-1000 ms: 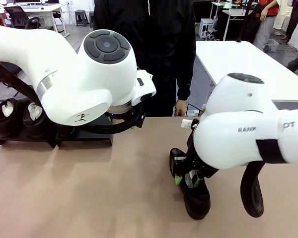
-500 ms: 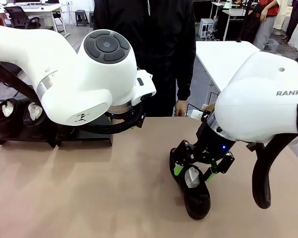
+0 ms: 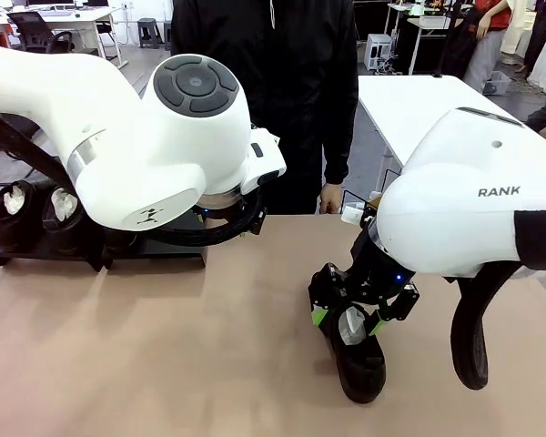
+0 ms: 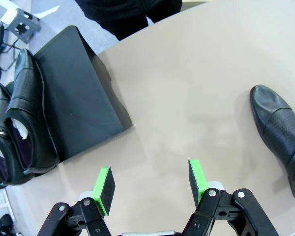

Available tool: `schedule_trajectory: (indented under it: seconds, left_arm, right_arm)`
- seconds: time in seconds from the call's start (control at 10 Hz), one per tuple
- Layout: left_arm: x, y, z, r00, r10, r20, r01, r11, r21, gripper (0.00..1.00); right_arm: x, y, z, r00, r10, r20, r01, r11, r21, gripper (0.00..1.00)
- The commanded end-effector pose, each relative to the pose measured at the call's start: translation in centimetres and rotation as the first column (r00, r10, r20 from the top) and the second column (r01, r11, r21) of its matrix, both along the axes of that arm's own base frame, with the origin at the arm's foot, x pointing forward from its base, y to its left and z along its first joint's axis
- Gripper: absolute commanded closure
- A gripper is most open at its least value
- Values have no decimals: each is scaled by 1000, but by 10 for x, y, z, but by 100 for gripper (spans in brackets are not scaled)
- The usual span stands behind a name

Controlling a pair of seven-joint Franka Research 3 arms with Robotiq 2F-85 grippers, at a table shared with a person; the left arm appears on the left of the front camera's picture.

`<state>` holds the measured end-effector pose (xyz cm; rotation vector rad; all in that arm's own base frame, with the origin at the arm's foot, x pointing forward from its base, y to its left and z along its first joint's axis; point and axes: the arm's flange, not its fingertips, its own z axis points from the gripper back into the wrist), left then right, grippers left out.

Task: Organize the shoes by placing them on the stand.
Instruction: Place the Shoe from the middle of the table onto the Shoes Stand.

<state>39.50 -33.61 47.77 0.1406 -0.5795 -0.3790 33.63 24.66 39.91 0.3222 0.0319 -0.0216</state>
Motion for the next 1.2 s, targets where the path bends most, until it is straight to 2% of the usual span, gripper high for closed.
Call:
schedule_trajectory:
  seconds: [0.0, 0.2, 0.3, 0.4, 0.5, 0.6, 0.7, 0.8, 0.9, 1.0, 1.1]
  left_arm:
    - [0, -1, -2, 999, 13, 29, -13, 1000, -2, 21]
    - [0, -1, -2, 999, 13, 29, -13, 1000, -2, 21]
    - [0, -1, -2, 999, 13, 29, -13, 1000, -2, 21]
    - [0, 0, 0, 1000, 0, 0, 0, 1000, 0, 21]
    - [-13, -11, 1, 1000, 18, -14, -18, 999, -51, 21]
    - [-32, -28, -4, 993, 107, -49, -110, 991, -81, 21]
    - [-55, -46, -13, 954, 225, -196, -259, 951, -167, 21]
    - [-72, -57, -16, 928, 281, -244, -337, 913, -231, 21]
    - [-82, -68, -20, 924, 279, -260, -344, 905, -251, 21]
    - [-76, -55, -9, 976, 181, -119, -207, 944, -258, 21]
    - [-79, -65, -21, 941, 229, -249, -278, 943, -185, 21]
  right_arm:
    - [2, 0, -1, 1000, -13, 16, 13, 1000, -16, 0]
    - [0, 0, 0, 1000, 0, 1, 0, 1000, 0, 0]
    - [-4, -35, 31, 999, -28, 47, 27, 999, 31, 0]
    - [-2, -79, 57, 990, -94, 102, 94, 996, 7, 0]
    - [4, -118, 72, 977, -175, 122, 176, 984, 3, 0]
    - [11, -156, 80, 955, -267, 130, 271, 963, -14, 0]
    - [14, -190, 77, 932, -346, 108, 347, 938, 6, 0]
    - [19, -214, 68, 911, -407, 62, 405, 913, 41, 0]
    - [26, -234, 58, 884, -467, 14, 466, 884, 39, 0]
    - [28, -243, 50, 841, -539, -40, 540, 838, 72, 0]
    - [16, -236, 74, 899, -431, 73, 430, 902, 35, 0]
